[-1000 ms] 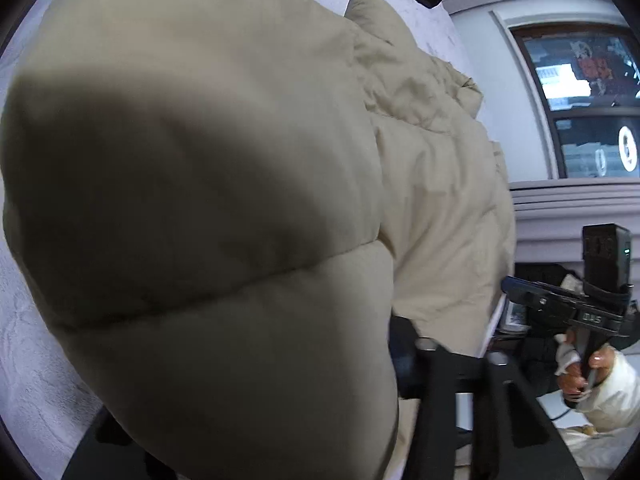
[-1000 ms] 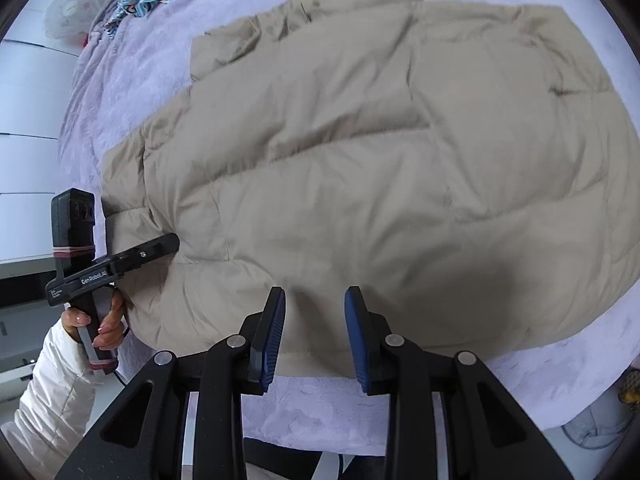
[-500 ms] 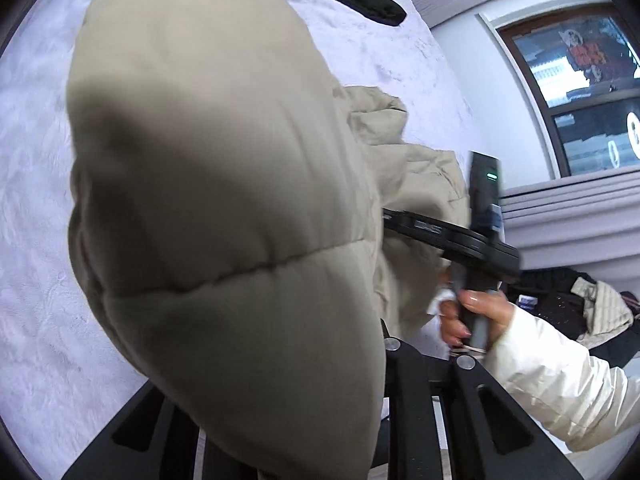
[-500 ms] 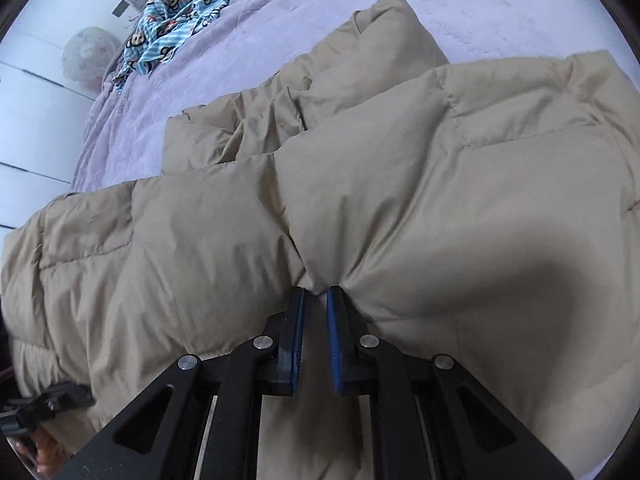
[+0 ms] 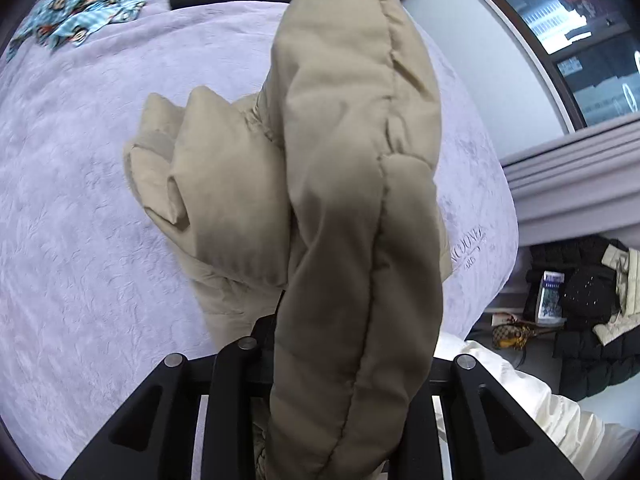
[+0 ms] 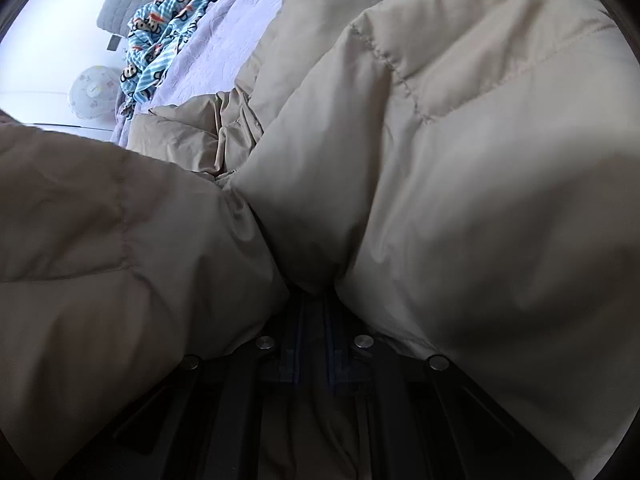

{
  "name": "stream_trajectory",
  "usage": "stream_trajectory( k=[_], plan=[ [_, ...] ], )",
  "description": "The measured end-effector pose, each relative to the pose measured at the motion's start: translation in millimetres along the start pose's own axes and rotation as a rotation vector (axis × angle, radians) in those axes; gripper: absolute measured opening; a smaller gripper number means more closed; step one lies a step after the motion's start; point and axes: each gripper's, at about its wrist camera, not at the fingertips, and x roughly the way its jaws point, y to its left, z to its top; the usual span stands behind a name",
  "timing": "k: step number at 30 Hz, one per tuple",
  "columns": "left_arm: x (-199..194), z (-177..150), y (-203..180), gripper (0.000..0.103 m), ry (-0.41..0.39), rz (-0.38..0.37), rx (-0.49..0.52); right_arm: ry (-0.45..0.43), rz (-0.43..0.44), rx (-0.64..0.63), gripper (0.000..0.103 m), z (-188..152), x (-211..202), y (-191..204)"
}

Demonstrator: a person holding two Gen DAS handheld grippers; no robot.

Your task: Fold large clothes

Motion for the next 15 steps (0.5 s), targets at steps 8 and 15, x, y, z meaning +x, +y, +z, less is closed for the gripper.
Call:
stream_trajectory(
  k=[8, 15],
  plan=[
    [49.0, 44.8, -38.9, 0.061, 0.095, -0.196, 0.092, -0.157, -0.005, 0.062, 0.013, -45.0, -120.6, -51.4],
    [121.6, 73.9, -52.4, 0.061, 0.169, -0.313, 0.152, -0.209, -0.044, 0.151, 0.013, -111.4, -174.1, -95.2]
  ],
)
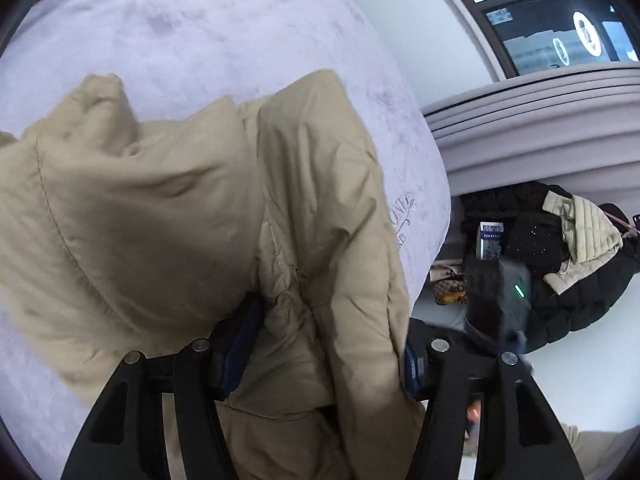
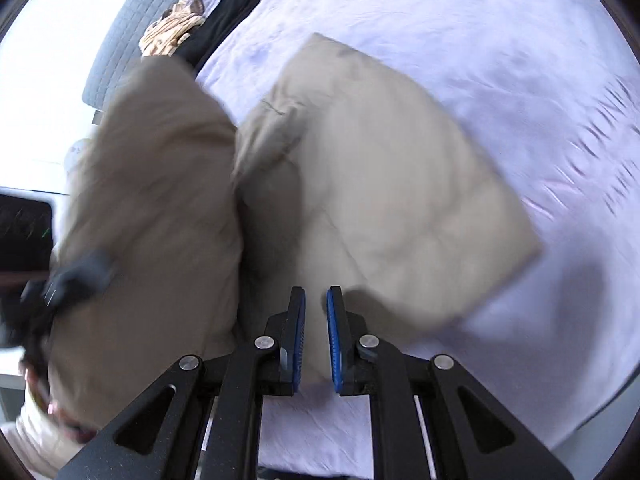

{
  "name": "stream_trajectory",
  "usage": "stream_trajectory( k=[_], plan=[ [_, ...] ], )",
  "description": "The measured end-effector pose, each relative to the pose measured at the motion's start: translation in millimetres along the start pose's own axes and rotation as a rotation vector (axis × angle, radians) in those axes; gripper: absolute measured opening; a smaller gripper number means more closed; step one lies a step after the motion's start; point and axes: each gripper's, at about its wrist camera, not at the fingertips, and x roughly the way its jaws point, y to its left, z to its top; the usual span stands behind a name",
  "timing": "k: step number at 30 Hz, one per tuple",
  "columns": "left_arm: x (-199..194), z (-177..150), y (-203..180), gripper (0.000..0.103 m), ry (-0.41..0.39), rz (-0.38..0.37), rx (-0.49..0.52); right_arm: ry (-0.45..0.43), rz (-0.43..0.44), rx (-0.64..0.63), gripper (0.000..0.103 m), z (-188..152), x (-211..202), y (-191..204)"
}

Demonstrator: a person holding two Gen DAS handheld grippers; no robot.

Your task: Fold large clothes

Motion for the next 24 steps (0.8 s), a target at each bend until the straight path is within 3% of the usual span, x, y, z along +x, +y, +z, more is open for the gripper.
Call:
stream_trajectory(
  k=[1, 2, 4, 5, 6, 9, 12, 14, 16, 17, 18, 21, 24],
  plan=[
    [12.8, 11.2, 2.1, 0.061, 0.011, 0.003, -0.008, 0.004, 0.005, -0.001, 0.013, -8.1, -4.3, -1.6],
    [20.3, 17.0, 4.5, 0.061, 0.020, 0.009, -0.013, 0.009, 0.009, -0.004, 0.020, -15.2, -6.6, -0.4],
    [36.9, 27.1, 4.9, 0.061, 0.036, 0.029, -0.015, 0.010, 0.025, -0.015, 0.062, -26.8, -12.5, 4.7],
    [41.9, 30.5, 2.4, 0.061, 0.040, 0.044, -0.009, -0.001, 0.053, -0.024, 0.088, -30.8, -20.2, 5.3],
    [47.8, 35.7, -2.3, 0.061, 0.045, 0.066, 0.001, -0.012, 0.087, -0.033, 0.089, -34.8, -27.5, 6.3],
    [57.8, 43.8, -13.0, 0.061, 0.077, 0.127, 0.056, -0.019, 0.209, -0.069, 0.089, -42.0, -37.6, 26.3],
    [60.7, 54.0, -27.6, 0.061, 0.088, 0.160, 0.104, -0.012, 0.252, -0.099, 0.089, -38.8, -27.1, 52.2],
    [64.5, 53.8, -42.8, 0.061, 0.067, 0.166, 0.120, -0.011, 0.218, -0.100, 0.089, -37.8, -14.1, 58.8],
    [40.4, 52.4, -51.0, 0.061, -0.005, 0.157, 0.152, -0.004, 0.118, -0.089, 0.086, -29.9, 4.6, 66.0],
    [20.9, 48.6, -54.2, 0.061, -0.054, 0.167, 0.178, -0.002, 0.089, -0.089, 0.063, -30.3, 7.3, 62.9],
    [3.6, 43.9, -57.3, 0.061, -0.109, 0.197, 0.203, 0.004, 0.067, -0.092, 0.026, -28.5, 11.5, 62.3],
    [-45.5, 23.6, -47.7, 0.061, -0.297, 0.379, 0.243, -0.023, 0.004, -0.112, 0.018, -26.4, 12.7, 61.1],
    [-66.4, 5.8, -9.1, 0.061, -0.388, 0.536, 0.175, -0.052, -0.057, -0.150, 0.017, -28.2, 8.0, 60.1]
  ],
)
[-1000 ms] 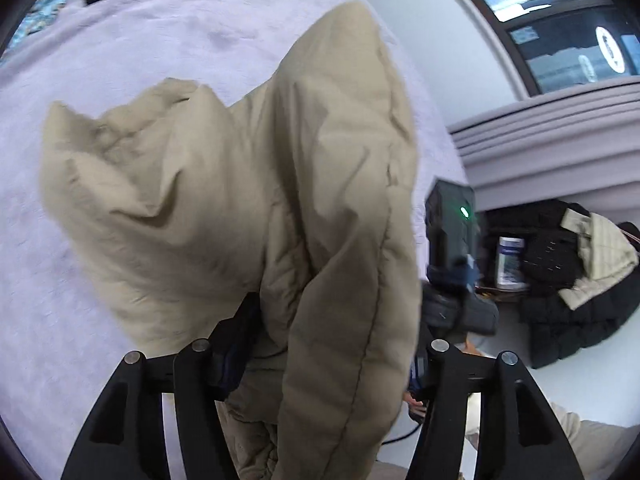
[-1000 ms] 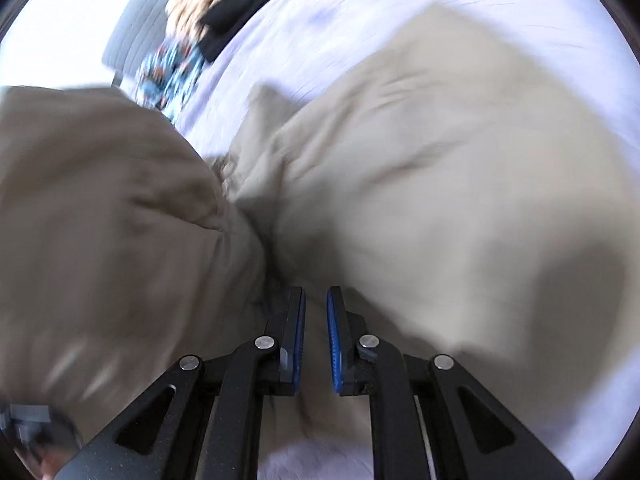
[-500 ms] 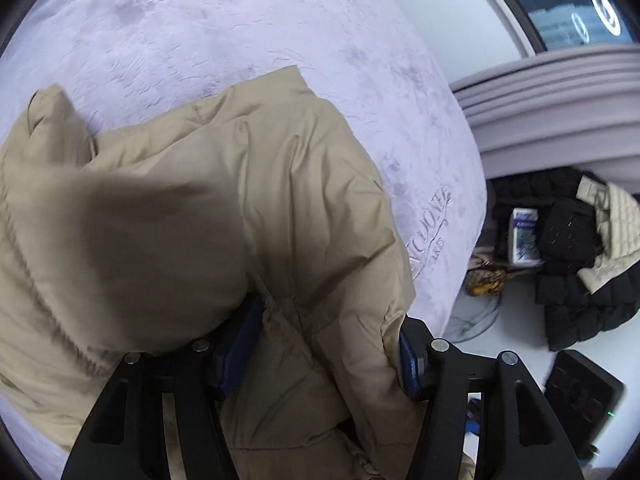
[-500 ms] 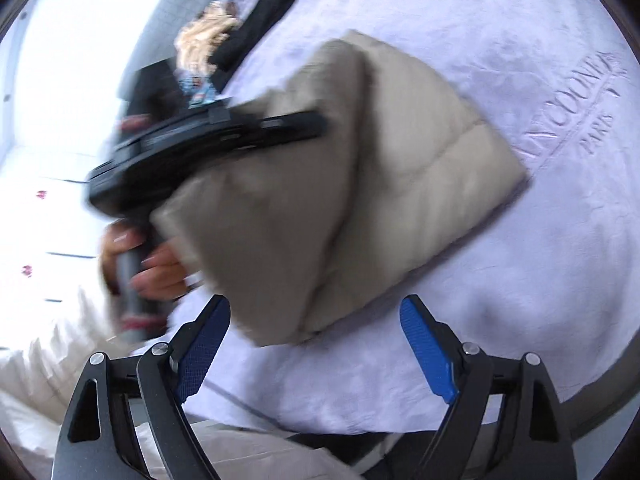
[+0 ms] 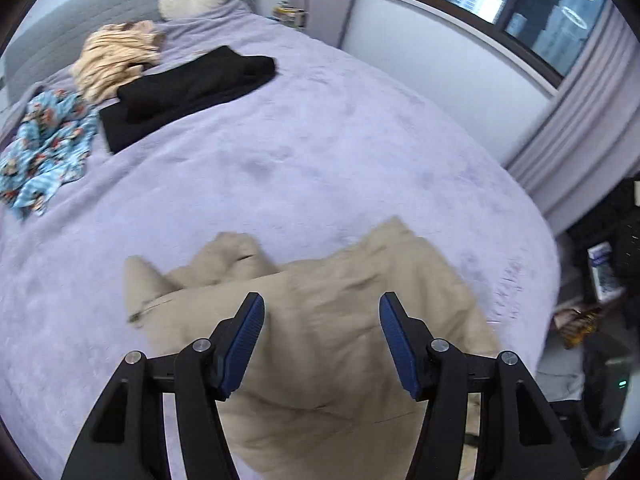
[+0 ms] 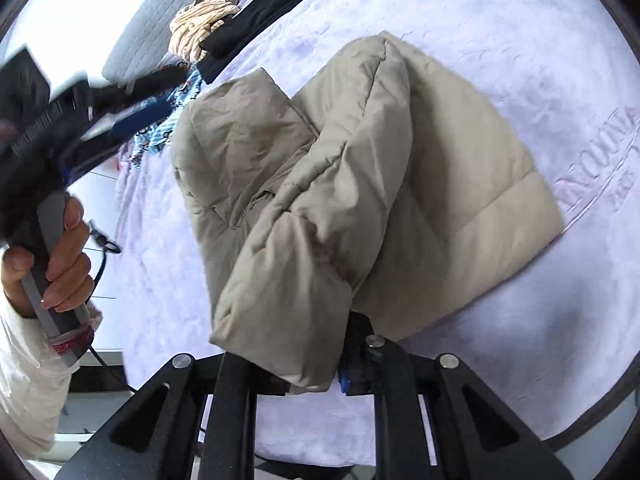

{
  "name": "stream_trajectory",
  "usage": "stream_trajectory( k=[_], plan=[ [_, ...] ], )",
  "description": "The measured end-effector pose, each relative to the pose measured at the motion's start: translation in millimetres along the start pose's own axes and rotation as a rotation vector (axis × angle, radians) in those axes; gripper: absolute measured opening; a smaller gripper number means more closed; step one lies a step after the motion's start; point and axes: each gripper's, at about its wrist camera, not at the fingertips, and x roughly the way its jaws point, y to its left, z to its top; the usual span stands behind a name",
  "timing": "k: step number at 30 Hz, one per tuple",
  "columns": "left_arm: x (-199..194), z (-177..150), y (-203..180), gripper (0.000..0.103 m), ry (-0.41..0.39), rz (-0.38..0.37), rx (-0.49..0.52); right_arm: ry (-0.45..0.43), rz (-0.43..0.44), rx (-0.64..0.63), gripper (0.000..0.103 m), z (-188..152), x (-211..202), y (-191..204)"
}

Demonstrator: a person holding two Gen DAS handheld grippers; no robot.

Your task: Fold large clothes

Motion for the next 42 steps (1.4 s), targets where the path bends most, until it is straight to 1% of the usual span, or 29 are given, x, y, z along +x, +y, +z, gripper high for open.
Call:
stream_trajectory(
  k=[2, 3, 4, 6, 8, 10, 13, 18, 20, 21, 22, 23, 25, 27, 28, 30, 31, 33, 35, 37, 39, 40, 42],
  plan=[
    [13.9, -11.6, 26.8, 0.061, 0.032, 0.067, -0.050, 0.000, -0.020, -0.014, 0.017, 2.4, 3.1, 2.4],
    [24.5, -16.7, 34.7, 0.061, 0.043, 0.087, -0.069, 0.000, -0.027, -0.015, 0.017, 3.2, 3.7, -0.1],
    [37.3, -22.6, 38.7, 0.061, 0.050, 0.093, -0.086, -0.002, -0.033, -0.013, 0.017, 3.2, 4.9, -1.3],
    [60.6, -24.4, 35.8, 0.061, 0.057, 0.097, -0.103, -0.011, -0.047, 0.000, 0.017, 5.2, 5.0, -4.3],
    [86.0, -19.1, 17.7, 0.061, 0.055, 0.102, -0.092, -0.018, -0.061, 0.026, 0.017, 6.5, 3.4, -18.7],
    [104.6, -8.8, -1.2, 0.061, 0.040, 0.106, -0.081, -0.025, -0.073, 0.064, 0.017, 9.7, 3.0, -34.2],
    [134.0, 9.9, -24.4, 0.061, 0.037, 0.113, -0.081, -0.042, -0.083, 0.107, 0.017, 11.6, 0.3, -59.5],
    [167.9, 27.0, -53.6, 0.061, 0.048, 0.154, -0.074, -0.062, -0.050, 0.168, 0.017, 31.7, 3.3, -107.2],
    [175.1, 29.4, -58.4, 0.061, 0.058, 0.163, -0.083, -0.050, -0.035, 0.172, 0.017, 40.5, 5.5, -119.7],
    [178.7, 30.4, -59.8, 0.061, 0.065, 0.170, -0.081, -0.028, -0.011, 0.188, 0.017, 42.5, 4.9, -125.5],
    [181.4, 30.5, -60.7, 0.061, 0.071, 0.176, -0.075, -0.004, 0.012, 0.207, 0.018, 40.9, -0.9, -132.1],
    [182.5, 29.8, -61.2, 0.061, 0.074, 0.179, -0.069, 0.011, 0.012, 0.216, 0.019, 40.1, -7.8, -135.7],
    [182.4, 28.0, -60.7, 0.061, 0.075, 0.182, -0.065, 0.010, -0.039, 0.183, 0.020, 43.1, -28.5, -130.9],
    [182.2, 27.0, -59.7, 0.061, 0.078, 0.188, -0.061, -0.034, -0.073, 0.125, 0.020, 44.6, -56.6, -125.3],
    [181.7, 26.2, -59.7, 0.061, 0.078, 0.189, -0.058, -0.065, -0.072, 0.092, 0.020, 46.0, -71.7, -119.4],
    [181.1, 25.4, -60.3, 0.061, 0.081, 0.195, -0.050, -0.106, -0.045, 0.036, 0.020, 53.2, -90.2, -110.6],
    [180.6, 25.1, -60.9, 0.061, 0.081, 0.198, -0.047, -0.105, -0.018, 0.006, 0.020, 58.4, -93.0, -103.9],
    [179.8, 25.4, -62.1, 0.061, 0.087, 0.210, -0.043, -0.071, 0.018, -0.050, 0.020, 69.8, -82.9, -92.3],
    [176.2, 26.1, -62.9, 0.061, 0.097, 0.226, -0.044, 0.004, 0.024, -0.102, 0.020, 73.5, -59.0, -81.7],
    [165.8, 27.2, -60.8, 0.061, 0.106, 0.236, -0.063, 0.099, -0.011, -0.142, 0.020, 69.3, -30.2, -75.8],
    [147.9, 26.5, -56.2, 0.061, 0.107, 0.226, -0.094, 0.167, -0.085, -0.184, 0.020, 62.3, -7.7, -77.3],
    [136.1, 24.5, -53.6, 0.061, 0.103, 0.213, -0.106, 0.195, -0.097, -0.189, 0.020, 59.9, 1.3, -81.0],
    [113.0, 17.2, -50.8, 0.061, 0.100, 0.207, -0.113, 0.226, -0.079, -0.156, 0.020, 56.2, 11.0, -92.9]
  ],
)
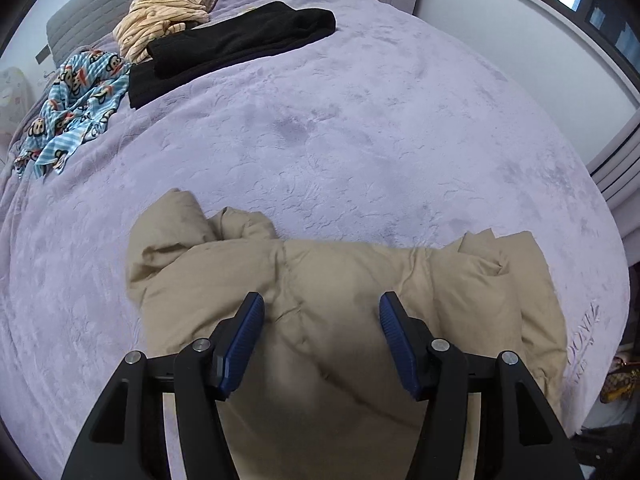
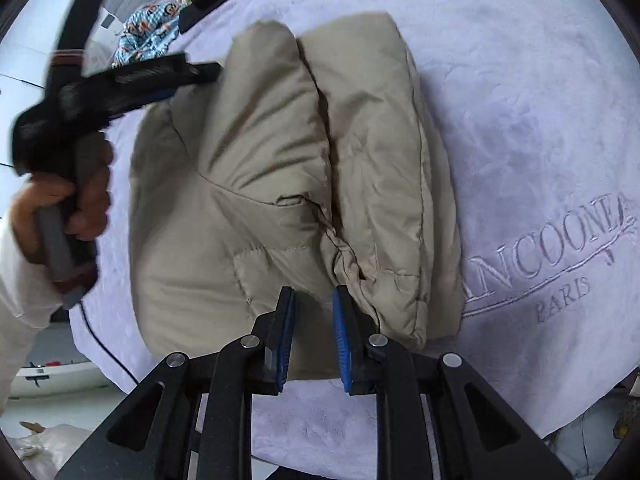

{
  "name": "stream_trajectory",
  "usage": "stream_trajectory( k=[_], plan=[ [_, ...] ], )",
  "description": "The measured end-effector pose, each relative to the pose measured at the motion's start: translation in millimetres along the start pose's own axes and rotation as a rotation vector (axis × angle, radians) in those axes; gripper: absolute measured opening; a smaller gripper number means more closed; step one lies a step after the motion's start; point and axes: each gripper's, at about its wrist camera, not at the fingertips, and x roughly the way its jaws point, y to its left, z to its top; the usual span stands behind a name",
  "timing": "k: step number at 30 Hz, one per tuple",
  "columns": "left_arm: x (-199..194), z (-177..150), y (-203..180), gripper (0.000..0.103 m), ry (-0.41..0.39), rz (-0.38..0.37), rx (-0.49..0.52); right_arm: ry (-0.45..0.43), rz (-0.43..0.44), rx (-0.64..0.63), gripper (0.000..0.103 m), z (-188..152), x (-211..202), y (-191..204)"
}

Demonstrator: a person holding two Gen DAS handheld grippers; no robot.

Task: Fold large clothes
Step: 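Lower the folded beige jacket onto the bed and open the right tool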

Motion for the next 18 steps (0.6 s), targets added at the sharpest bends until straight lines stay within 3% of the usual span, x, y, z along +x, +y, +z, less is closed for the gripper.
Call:
stream_trajectory(
  k=[4, 10, 11, 13, 18],
  plan=[
    [-32.8, -27.0, 13.7, 0.061, 0.025, 0.061, 0.001, 0.026, 0.049, 0.036, 0.019, -1.5, 6.3, -16.9],
    [-59.2, -68.5, 39.2, 0.061, 0.090, 0.093, -0.114, 0.058, 0.046, 0.028, 0.019, 6.7, 10.0, -19.1],
    [-62.2, -74.3, 43.1, 0.065, 0.094, 0.092, -0.136, 0.061, 0.044, 0.032, 0.019, 5.5, 10.6, -17.2],
    [-69.3, -85.0, 50.3, 0.093, 0.086, 0.090, -0.176, 0.066, 0.043, 0.044, 0.019, 6.7, 11.5, -16.2],
    [-82.3, -104.9, 69.2, 0.094, 0.063, 0.087, -0.248, 0.078, 0.032, 0.082, 0.019, -4.8, 20.6, -4.2]
  ],
)
